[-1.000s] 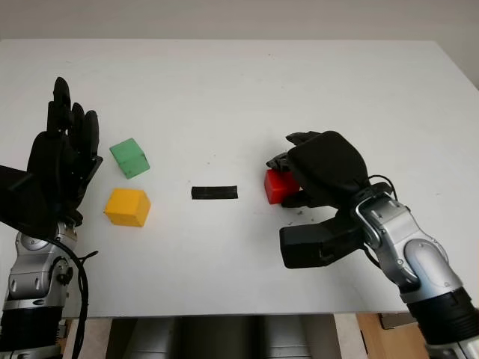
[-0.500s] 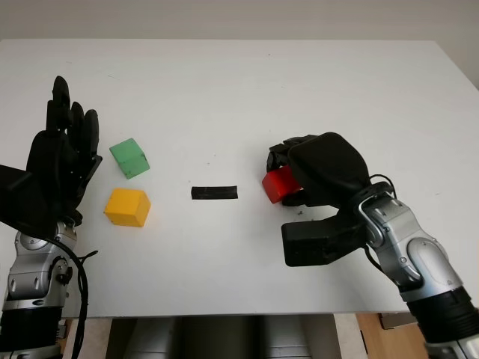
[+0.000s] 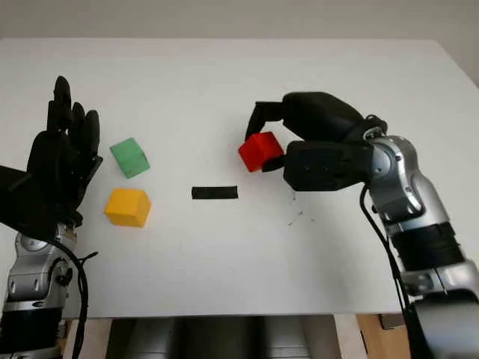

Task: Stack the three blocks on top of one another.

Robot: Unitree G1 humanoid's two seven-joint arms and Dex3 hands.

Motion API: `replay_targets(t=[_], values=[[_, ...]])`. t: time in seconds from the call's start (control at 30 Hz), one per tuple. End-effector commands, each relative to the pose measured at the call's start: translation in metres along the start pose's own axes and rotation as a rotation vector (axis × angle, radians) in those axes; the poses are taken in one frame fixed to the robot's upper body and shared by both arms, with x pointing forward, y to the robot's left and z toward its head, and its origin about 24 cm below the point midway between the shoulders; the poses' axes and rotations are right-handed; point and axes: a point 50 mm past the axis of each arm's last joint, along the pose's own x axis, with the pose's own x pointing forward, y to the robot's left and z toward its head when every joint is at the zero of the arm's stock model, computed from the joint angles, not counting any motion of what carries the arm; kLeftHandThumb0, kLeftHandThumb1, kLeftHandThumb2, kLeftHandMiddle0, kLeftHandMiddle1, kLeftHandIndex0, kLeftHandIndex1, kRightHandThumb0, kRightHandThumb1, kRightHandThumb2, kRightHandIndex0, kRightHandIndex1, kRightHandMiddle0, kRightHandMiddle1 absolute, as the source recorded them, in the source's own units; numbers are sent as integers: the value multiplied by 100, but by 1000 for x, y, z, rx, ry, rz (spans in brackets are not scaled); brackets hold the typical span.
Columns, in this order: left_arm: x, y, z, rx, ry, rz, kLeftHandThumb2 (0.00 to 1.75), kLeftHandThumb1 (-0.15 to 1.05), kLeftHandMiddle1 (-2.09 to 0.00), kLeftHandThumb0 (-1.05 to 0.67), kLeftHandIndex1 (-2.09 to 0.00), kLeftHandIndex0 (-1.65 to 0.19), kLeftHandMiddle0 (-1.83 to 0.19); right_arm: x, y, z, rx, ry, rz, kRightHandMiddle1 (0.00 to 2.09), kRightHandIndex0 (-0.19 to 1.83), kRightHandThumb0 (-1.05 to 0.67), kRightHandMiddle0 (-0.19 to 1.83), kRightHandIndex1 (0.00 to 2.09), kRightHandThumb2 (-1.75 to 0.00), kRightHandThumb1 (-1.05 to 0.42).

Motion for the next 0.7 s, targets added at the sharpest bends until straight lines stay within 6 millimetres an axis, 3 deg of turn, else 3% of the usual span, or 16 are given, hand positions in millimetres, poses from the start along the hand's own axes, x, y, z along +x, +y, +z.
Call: replay_targets(t=[0.0, 0.3, 0.67], values=[[-2, -1, 3, 3, -15, -3, 48, 105, -5, -69, -5, 16, 19, 9, -9, 6, -10, -61, 7, 131, 49, -31, 48, 3, -5, -91], [-3, -2, 3, 1, -20, 4, 48, 105, -5, -69, -6, 16, 19, 32, -6, 24, -169, -228, 92, 132, 46, -38, 46, 2, -6, -92], [-3, -3, 3, -1, -20, 10, 48, 105, -5, -69, -5, 16, 19, 38, 8, 33, -456, -384, 61, 131, 44, -48, 54, 3, -5, -90]])
